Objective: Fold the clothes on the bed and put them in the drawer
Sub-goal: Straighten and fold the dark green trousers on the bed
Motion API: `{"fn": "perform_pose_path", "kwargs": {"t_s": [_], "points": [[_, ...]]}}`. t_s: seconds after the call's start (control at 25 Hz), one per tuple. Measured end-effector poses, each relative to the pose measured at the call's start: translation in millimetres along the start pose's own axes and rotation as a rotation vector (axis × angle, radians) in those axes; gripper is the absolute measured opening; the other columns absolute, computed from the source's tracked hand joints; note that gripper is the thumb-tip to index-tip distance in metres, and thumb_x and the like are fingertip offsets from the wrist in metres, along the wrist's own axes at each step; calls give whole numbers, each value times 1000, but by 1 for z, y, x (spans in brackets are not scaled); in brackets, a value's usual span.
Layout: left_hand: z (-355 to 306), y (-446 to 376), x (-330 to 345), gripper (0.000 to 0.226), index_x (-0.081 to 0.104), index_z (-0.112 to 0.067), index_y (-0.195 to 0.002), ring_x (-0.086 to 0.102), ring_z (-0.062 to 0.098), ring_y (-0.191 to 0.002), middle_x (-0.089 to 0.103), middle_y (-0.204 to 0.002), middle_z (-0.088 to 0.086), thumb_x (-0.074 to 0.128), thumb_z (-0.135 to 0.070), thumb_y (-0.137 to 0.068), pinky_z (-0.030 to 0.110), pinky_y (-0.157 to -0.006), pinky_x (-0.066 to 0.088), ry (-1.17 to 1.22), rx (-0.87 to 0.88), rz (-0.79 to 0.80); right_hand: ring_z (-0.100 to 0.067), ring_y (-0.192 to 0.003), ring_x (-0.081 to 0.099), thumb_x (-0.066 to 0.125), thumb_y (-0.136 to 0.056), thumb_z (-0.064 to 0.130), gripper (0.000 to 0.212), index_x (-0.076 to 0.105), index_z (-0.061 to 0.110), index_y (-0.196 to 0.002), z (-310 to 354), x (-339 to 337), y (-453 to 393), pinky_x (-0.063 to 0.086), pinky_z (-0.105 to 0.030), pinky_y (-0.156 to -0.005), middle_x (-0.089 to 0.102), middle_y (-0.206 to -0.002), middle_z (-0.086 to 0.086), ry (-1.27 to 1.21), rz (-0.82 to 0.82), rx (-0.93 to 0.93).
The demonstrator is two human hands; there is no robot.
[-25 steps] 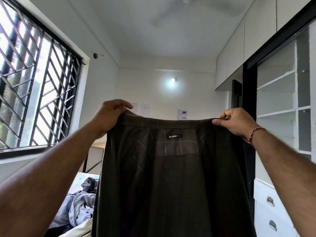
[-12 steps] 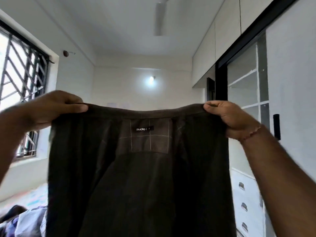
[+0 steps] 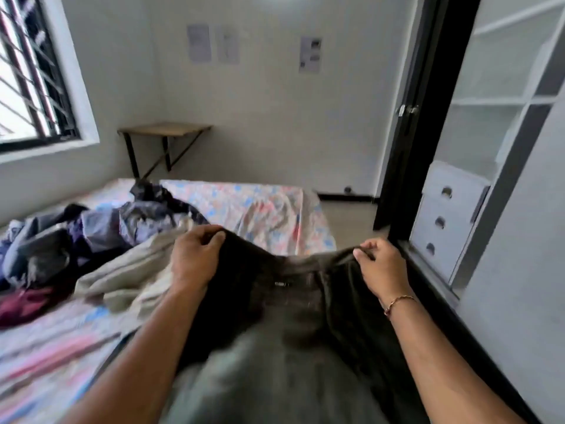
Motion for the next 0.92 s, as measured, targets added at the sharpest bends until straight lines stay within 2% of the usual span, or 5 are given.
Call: {"fn": "perform_pose_path", "kwargs": {"t_s": [0.16,0.28,0.52,0.76,0.92], "points": [[121,140,30,8,72,-8,-89,65,17,-73,73,-75,4,80,-7,-89,23,-65,51,280,-383,-105,-3,-79,61,87,-79,15,16,73,23,-76,-74,52,101,46,-26,-76,74,-85,2,19,-46,-31],[167,196,58,11,74,-9,-99,67,18,-81,75,-82,5,78,-4,-90,28,-75,52,392,-718,-1,-13,-83,63,87,-80,13,18,75,26,-75,-120,78,150,46,-17,-76,69,-81,6,23,16,83],[106,190,50,20,75,-28,-99,73,9,-89,78,-91,-7,70,-9,-97,29,-87,56,236,-349,94,-19,-74,72,65,-96,2,7,65,8,-93,-100,101,205,61,-23,-62,70,-75,-6,-996,99,794],[79,249,84,20,82,-12,-97,74,19,-95,80,-95,6,63,-16,-103,39,-96,57,623,-628,252,-20,-80,74,66,-89,-2,8,69,4,-93,-85,111,234,62,-25,-70,74,-84,-10,-1109,130,719],[83,249,84,9,81,-18,-95,72,11,-80,78,-84,-1,78,-10,-93,33,-82,60,359,-388,308,-27,-89,75,73,-79,8,18,73,4,-96,-91,115,236,62,-28,-77,77,-94,-16,-1039,128,621]]}}
Point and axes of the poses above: each hand's wrist, its own y-axis away from the middle knuckle, its own x-axis out of the palm, z = x × y, the point moved 7 cm from there along -y, towards the middle knuckle
